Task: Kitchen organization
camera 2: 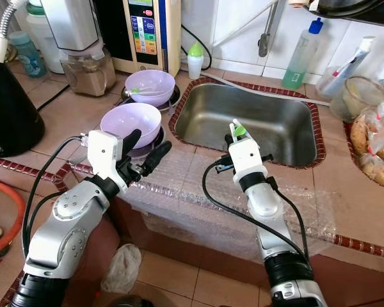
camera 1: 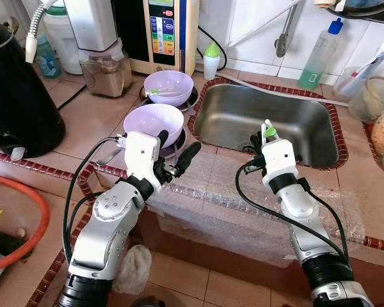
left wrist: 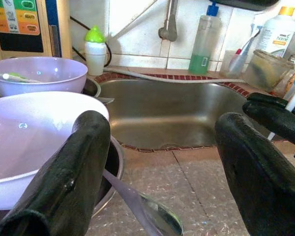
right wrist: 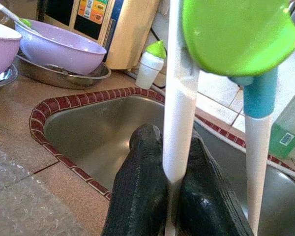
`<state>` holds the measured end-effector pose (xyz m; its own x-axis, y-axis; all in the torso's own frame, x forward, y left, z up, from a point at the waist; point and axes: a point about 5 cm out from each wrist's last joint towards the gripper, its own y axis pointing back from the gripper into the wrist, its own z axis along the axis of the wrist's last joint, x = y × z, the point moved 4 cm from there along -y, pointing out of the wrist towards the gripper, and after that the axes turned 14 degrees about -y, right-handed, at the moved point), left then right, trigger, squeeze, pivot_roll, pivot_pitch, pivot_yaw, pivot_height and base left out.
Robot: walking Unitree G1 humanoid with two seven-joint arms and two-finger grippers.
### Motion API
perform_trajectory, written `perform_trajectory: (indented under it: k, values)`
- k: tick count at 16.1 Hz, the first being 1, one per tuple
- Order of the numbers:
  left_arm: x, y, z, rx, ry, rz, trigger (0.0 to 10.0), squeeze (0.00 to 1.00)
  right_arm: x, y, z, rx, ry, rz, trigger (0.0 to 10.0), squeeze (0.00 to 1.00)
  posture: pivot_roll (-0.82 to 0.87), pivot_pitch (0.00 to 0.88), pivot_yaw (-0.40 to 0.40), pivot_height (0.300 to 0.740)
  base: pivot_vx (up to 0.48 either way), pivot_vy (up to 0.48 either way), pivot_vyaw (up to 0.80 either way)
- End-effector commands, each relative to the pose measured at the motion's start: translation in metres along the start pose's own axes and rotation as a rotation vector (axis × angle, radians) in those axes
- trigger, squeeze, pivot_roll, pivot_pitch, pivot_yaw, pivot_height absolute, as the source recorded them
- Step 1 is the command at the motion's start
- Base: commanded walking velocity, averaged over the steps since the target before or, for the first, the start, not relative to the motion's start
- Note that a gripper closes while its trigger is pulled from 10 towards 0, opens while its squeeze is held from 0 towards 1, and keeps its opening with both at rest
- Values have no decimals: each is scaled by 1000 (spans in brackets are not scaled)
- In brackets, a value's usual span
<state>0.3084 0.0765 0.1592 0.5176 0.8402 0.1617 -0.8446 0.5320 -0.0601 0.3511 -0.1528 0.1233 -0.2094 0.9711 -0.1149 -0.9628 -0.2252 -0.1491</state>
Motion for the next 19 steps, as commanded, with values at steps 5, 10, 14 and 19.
perform_trajectory:
  k: [5, 10, 14, 19]
  values:
    - [-2, -1, 7, -23, -11, -2, 10000, 0, 0, 0, 3, 0, -14, -7, 0, 0, 1, 0, 26, 740, 0, -338, -269]
    - [-4, 0, 6, -17, -10, -2, 10000, 0, 6, -1, 3, 3, -23, 20, 10000, 0, 2, 0, 27, 740, 48, -403, 0]
    - [3, 0, 10, -40, -4, 59, 10000, 0, 11, 1, 6, -13, -34, 49, 10000, 0, -1, 0, 30, 740, 0, 0, 0]
    - [6, 1, 16, -74, 1, 73, 10000, 0, 16, 1, 10, -27, -27, 73, 10000, 0, 1, 0, 31, 740, 0, 0, 0]
